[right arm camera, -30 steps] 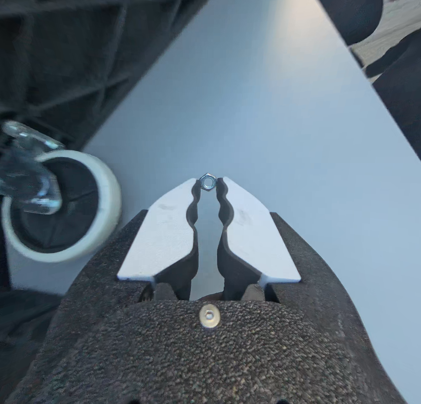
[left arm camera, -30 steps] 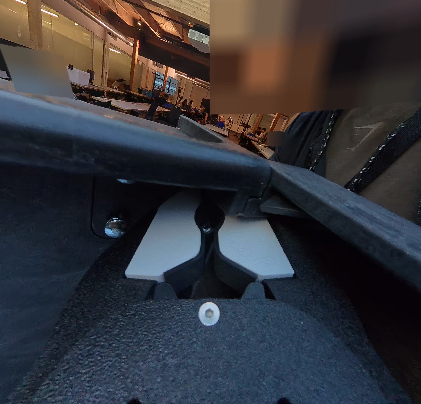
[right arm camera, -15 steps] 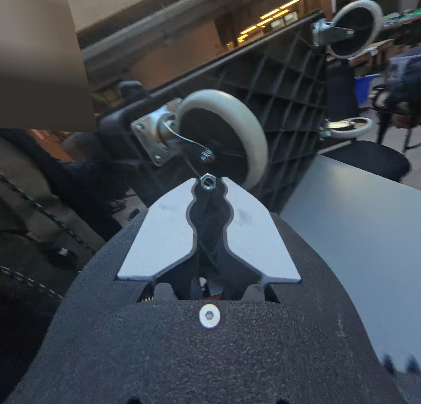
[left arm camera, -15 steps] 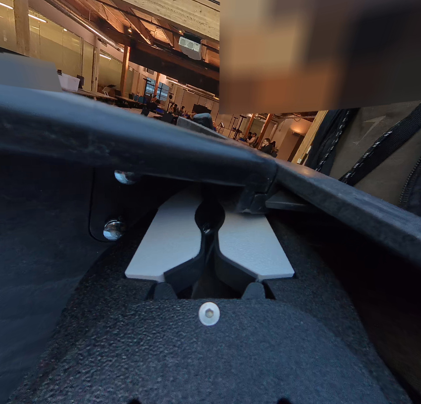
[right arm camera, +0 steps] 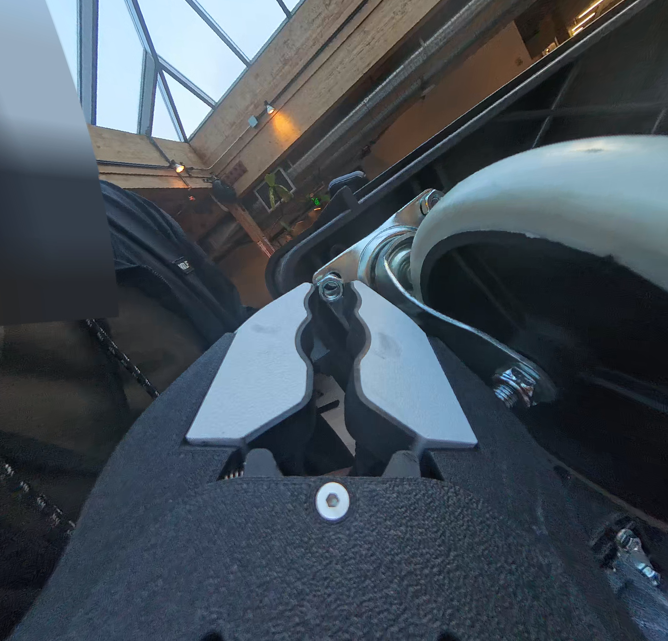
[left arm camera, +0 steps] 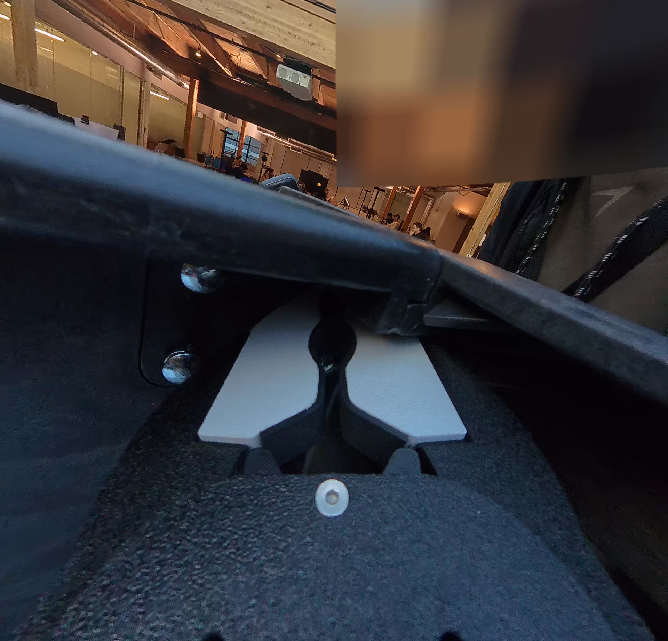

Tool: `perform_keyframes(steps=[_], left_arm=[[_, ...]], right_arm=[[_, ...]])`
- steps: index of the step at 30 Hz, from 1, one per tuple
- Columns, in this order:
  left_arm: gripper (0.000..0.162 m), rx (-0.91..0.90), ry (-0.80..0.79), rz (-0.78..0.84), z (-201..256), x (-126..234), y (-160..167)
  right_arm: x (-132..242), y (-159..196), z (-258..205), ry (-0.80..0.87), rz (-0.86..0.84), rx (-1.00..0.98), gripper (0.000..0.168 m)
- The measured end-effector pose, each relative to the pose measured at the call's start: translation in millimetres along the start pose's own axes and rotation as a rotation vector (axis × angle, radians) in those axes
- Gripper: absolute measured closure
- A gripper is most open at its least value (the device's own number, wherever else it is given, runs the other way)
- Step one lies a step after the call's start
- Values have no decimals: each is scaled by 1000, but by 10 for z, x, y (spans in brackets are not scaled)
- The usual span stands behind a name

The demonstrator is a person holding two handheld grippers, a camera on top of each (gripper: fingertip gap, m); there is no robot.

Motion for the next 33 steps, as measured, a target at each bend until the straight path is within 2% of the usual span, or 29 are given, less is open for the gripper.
perform_keyframes(steps=[25,33], left_arm=[[162,10,28,-21,7,-3,10],[162,17,33,-16,7,-8,10]], right_arm=[[-108,19,-2,-83,-62,-26,151],[-119,15,0,-35,-56,-42,150]])
Point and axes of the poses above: each gripper's, where its closed fingertips meet, x back along the fingers, y out of its underside, z = x × y across the jaws, the point moved 1 cm from there along x, back along the fingers, and after that the axes turned 5 degrees about -z, right-handed, at the moved point
